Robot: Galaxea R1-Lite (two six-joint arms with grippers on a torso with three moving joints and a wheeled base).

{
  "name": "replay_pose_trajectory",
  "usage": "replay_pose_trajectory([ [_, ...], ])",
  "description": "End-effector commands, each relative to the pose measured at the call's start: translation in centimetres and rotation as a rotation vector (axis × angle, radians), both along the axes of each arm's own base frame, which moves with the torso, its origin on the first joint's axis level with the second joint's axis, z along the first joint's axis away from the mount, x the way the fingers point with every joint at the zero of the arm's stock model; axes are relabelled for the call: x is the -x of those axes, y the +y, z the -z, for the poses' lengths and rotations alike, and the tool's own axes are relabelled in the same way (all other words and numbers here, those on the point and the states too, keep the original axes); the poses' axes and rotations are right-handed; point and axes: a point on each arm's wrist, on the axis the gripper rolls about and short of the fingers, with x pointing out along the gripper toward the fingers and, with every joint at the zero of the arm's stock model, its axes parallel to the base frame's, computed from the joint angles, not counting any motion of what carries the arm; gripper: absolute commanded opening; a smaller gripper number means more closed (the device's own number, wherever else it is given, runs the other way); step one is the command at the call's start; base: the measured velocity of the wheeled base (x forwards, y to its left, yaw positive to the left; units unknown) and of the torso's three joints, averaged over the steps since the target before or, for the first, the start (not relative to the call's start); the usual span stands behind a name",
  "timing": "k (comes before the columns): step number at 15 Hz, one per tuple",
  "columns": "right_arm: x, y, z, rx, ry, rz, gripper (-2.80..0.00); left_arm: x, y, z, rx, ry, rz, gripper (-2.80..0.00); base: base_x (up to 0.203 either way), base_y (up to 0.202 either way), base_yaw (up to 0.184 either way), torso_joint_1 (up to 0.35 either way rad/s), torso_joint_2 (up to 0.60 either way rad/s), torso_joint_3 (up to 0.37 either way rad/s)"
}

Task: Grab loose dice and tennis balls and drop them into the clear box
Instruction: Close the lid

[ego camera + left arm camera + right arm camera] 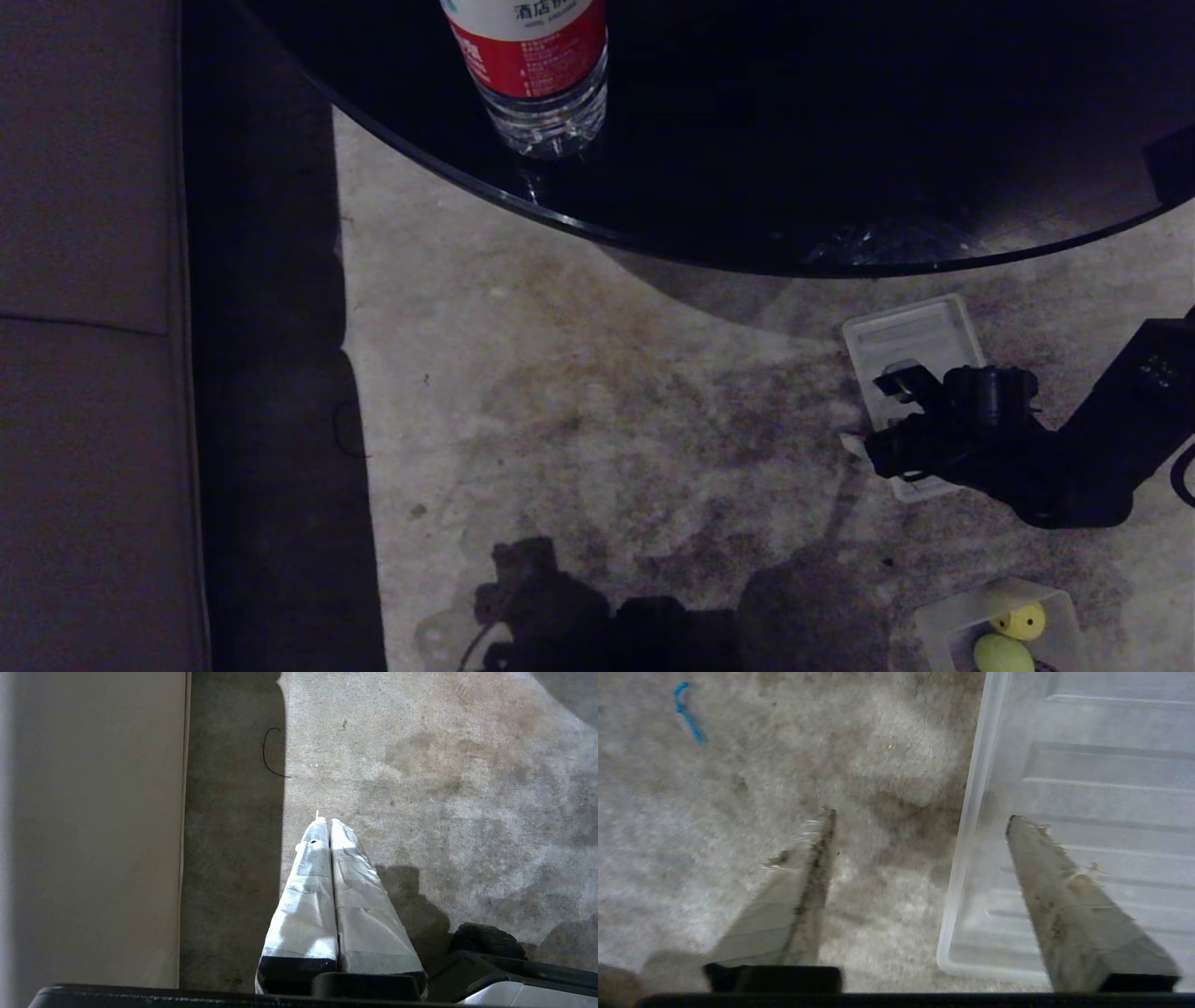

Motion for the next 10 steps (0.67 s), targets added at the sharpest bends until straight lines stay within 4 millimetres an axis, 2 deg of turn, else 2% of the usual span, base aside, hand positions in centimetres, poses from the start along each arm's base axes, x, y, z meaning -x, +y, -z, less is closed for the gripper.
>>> replay_pose_trajectory([
  [1, -0.79, -0.03, 0.71, -0.001, -0.003, -0.001, 0.00, 0.00, 0.00, 0.00, 0.001, -0.001, 0.000, -2.80, 0.000, 0.000, 0.000, 0.000, 0.00, 0.000],
  [5, -1.57, -0.06, 0.93, 0.003, -0.024, -0.004, 0.00, 0.00, 0.00, -0.01, 0.001, -0.001, 0.000, -2.80, 0.000, 0.000, 0.000, 0.000, 0.00, 0.000],
  [6, -1.58, -0.06, 1.05, 0.004, -0.021, -0.005, -2.80, -0.01, 0.00, -0.01, 0.001, 0.000, 0.000, -2.80, 0.000, 0.000, 0.000, 0.000, 0.00, 0.000],
  [10, -1.67, -0.07, 0.91, 0.007, -0.027, -0.006, -2.80, 0.00, 0.00, 0.00, 0.001, -0.001, -0.001, -2.80, 0.000, 0.000, 0.000, 0.000, 0.00, 0.000],
])
